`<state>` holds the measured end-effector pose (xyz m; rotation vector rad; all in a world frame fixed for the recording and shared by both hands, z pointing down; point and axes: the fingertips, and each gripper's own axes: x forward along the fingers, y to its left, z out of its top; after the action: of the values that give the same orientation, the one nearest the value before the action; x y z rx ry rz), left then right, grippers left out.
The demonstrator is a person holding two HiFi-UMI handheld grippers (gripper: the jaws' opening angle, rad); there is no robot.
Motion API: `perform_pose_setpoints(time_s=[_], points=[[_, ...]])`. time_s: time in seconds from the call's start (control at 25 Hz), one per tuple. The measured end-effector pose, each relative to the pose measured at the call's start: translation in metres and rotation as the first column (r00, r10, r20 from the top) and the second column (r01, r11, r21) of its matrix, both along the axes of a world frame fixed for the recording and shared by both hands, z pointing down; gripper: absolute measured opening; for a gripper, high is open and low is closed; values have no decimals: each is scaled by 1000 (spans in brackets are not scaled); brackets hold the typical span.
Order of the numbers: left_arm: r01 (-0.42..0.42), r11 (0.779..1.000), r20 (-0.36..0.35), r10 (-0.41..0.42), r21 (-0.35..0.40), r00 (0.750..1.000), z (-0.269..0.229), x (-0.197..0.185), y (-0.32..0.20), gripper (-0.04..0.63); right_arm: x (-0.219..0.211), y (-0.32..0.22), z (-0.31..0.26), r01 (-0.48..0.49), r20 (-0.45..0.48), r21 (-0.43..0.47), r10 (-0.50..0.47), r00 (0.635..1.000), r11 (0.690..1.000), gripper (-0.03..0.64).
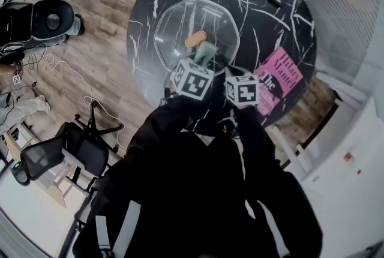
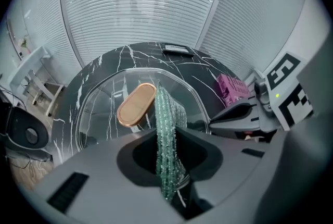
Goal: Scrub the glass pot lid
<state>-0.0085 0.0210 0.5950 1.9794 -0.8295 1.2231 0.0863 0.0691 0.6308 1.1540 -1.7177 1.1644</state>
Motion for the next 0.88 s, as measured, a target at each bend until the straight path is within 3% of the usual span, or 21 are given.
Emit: perform_pose_setpoints(time_s=[0.28, 0.6, 0.76, 0.88], points=[[-20, 1000, 20, 20, 14, 1000, 1, 10, -8, 67, 8, 0, 5, 6, -34, 6, -6, 999, 1000, 14], [-52, 998, 25, 52, 17, 998, 3, 23, -13, 67, -3, 1, 0, 0, 14, -9, 0, 1000, 1000, 14], [-63, 998, 21, 62, 17, 998, 4, 32, -16, 67, 6, 1, 3, 4, -22, 0, -4, 1000, 1000, 14], [-70, 997, 19, 70, 16, 997, 5, 38, -18, 67, 1, 0, 1, 2, 3, -2, -2, 1000, 1000, 14]])
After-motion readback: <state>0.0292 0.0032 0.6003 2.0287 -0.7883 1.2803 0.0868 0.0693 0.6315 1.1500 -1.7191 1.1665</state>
